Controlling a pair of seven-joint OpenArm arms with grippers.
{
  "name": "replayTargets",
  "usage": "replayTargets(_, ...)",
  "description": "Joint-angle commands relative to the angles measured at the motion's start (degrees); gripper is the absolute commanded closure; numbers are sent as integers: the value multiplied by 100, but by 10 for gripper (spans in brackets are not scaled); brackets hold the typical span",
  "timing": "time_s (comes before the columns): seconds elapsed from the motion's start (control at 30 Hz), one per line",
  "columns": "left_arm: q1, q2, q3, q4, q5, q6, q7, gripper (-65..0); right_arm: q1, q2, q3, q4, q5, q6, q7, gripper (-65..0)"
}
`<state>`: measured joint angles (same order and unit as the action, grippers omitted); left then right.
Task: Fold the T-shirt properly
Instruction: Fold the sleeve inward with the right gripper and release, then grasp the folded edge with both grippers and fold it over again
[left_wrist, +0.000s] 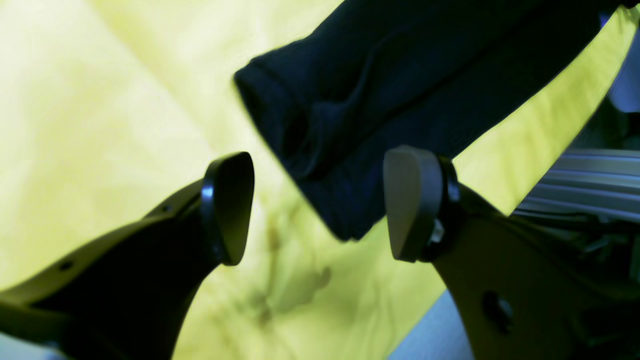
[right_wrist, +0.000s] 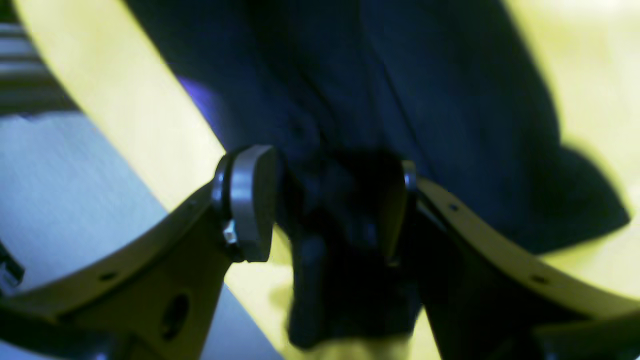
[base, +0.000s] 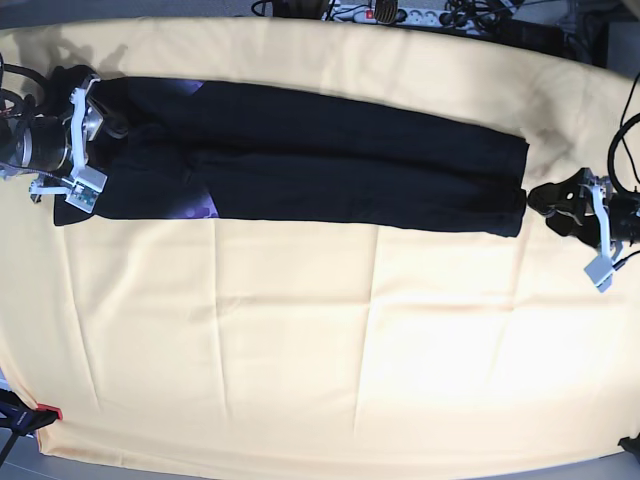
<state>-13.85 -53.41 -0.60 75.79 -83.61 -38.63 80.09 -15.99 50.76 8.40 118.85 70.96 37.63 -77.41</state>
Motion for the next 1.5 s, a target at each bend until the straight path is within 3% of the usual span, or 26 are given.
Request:
replayTargets(0.0, -125, -168, -90, 72, -139, -35, -9, -424, 59, 35, 127, 101, 22, 68, 70, -327)
replayTargets(0.07, -122, -170, -197, 70, -139, -35, -9, -424, 57, -214, 216, 101, -48, 98, 221, -274)
replayTargets(0.1, -120, -168, -278, 70, -139, -35, -9, -424, 57, -374, 221, 101, -201, 98, 310, -213)
replayTargets(0.17, -120, -170, -479, 63, -139, -35, -9, -424, 15, -723, 221, 98, -629, 98, 544, -22)
replayTargets(0.2, -120, -168, -592, 61, -139, -33, -9, -424, -44, -903, 221, 87, -903, 96, 721, 0)
replayTargets(0.3, -103, -164, -911, 59, -139, -11, -9, -424, -273, -1405, 221, -144, -1926, 144, 1624, 0)
replayTargets(0.37, -48, -160, -1071, 59, -9, 175, -9, -424, -369, -1692, 219, -428, -2618, 197, 2083, 0)
replayTargets(0.47, 184, -37, -1373, 59, 299, 273, -9, -424, -387, -2059, 219, -940, -3235, 201, 2218, 0)
replayTargets(0.57, 555, 260, -1733, 59, 804, 516, -184, -424, -389, -2251, 219, -1327, -3375, 142, 2221, 0)
replayTargets(0.73, 1038, 892, -2144, 59, 1606, 809, -592, -424, -387, -2236, 221, -1436, -3373, 87, 2221, 0)
replayTargets(1.07, 1353, 2020, -2159, 59, 1541, 824, -509, -424, -385, -2236, 221, -1436, -3333, 92, 2221, 0)
replayTargets(1.2, 1353, 2251, -2155, 61, 925, 640, -210, -423, -385, -2234, 221, -1436, -3333, 90, 2223, 0)
replayTargets(1.27, 1353, 2282, -2155, 61, 627, 490, -90, -386, -385, -2234, 221, -1436, -3331, 90, 2236, 0)
replayTargets(1.3, 1349, 2273, -2155, 61, 579, 472, -90, -335, -385, -2236, 221, -1436, -3333, 90, 2236, 0)
replayTargets(1.4, 1303, 2260, -2157, 61, 603, 472, -103, -67, -382, -2234, 221, -1436, -3329, 90, 2236, 0)
replayTargets(1.43, 1300, 2260, -2157, 61, 649, 472, -133, 0, -372, -2234, 221, -1434, -3300, 87, 2238, 0)
replayTargets(1.47, 1298, 2260, -2157, 61, 710, 474, -210, 0, -334, -2234, 221, -1434, -3178, 87, 2227, 0)
